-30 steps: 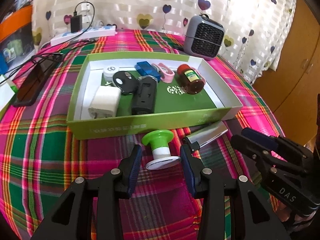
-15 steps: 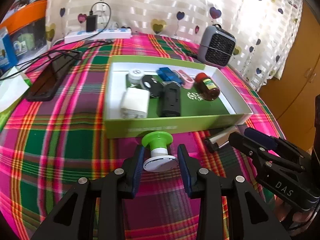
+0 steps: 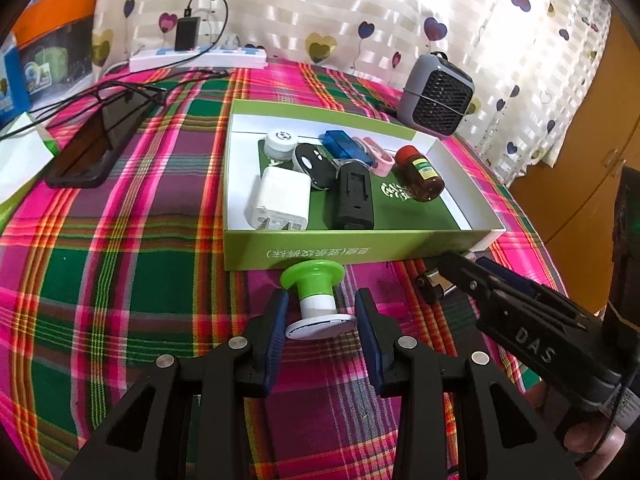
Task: Organize rigid objects
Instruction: 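Close the left tool on the green suction holder's white base, then close the right tool on the silver metal bar while the left tool holds the suction holder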
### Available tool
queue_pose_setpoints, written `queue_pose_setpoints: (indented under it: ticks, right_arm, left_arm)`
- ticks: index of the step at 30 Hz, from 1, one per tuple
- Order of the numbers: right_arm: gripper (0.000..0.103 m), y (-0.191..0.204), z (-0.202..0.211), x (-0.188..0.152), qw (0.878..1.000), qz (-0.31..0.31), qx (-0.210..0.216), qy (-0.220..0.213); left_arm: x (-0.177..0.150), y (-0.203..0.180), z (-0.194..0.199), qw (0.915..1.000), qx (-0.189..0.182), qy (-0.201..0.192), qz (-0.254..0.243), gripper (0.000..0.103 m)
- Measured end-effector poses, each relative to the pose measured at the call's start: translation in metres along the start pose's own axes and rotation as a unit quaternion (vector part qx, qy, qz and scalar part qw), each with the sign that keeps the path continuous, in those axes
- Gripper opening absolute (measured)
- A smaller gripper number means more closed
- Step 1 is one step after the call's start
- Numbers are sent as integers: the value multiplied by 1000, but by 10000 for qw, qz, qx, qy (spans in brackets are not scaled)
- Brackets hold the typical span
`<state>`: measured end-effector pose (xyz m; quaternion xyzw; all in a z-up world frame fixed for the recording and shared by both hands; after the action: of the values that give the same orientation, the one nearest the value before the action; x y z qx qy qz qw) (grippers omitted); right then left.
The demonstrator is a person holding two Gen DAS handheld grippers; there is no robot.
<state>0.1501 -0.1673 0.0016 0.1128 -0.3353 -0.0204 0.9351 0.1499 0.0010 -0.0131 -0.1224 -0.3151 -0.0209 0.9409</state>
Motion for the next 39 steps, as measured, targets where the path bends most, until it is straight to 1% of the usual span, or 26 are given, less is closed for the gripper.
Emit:
queue_pose_setpoints:
  ticks: [6, 10, 16, 18, 19, 20, 25, 29, 31, 34, 39]
  right_arm:
    - [51, 4, -3, 3, 9997, 4, -246, -18]
    - [51, 6, -5, 2, 9977, 224, -636, -35]
    - [55, -2, -2, -2, 9976, 69, -683, -38]
    - [55, -5, -2, -4, 9972, 20, -750, 46]
    - [55, -8, -4, -7, 9964, 8, -836, 153]
    - [55, -10, -2, -9, 9962, 7, -853, 153]
    - [55, -18, 4, -12, 9970, -113, -762, 106]
    - [55, -25, 8, -12, 9992, -261, -299, 13]
    - [55, -29, 8, -11, 9994, -278, -191, 33]
    - [55, -36, 11, -12, 9990, -325, -294, 32]
    - [55, -45, 15, -14, 9990, -280, -347, 44]
  left_arm:
    - [0, 2, 0, 10000, -80, 0, 42, 33]
    - [0, 2, 0, 10000, -69, -1, 34, 33]
    - [0, 2, 1, 10000, -82, 1, 46, 33]
    - [0, 2, 1, 9999, -87, 1, 50, 33]
    - [0, 2, 1, 9999, -89, 1, 52, 33]
    - [0, 2, 1, 9999, -90, 2, 54, 33]
    - [0, 2, 1, 9999, -99, 1, 62, 33]
    - [0, 2, 1, 9999, -112, 1, 73, 33]
    - [0, 1, 1, 9999, -110, 0, 70, 33]
    - [0, 1, 1, 9999, -115, 0, 75, 33]
    - [0, 2, 1, 9999, -112, 1, 70, 33]
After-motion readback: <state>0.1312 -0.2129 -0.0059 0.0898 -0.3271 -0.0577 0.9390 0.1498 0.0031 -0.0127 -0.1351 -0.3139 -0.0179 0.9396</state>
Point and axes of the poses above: each gripper's, at about its wrist camera, not at the fingertips, and z roughly against the way its jaws point, y to its left, x to its top, the point moved 4 cm from there along -z, roughly the way its jaws point, and after that the axes turned 5 degrees about x, right-handed, at the moved point
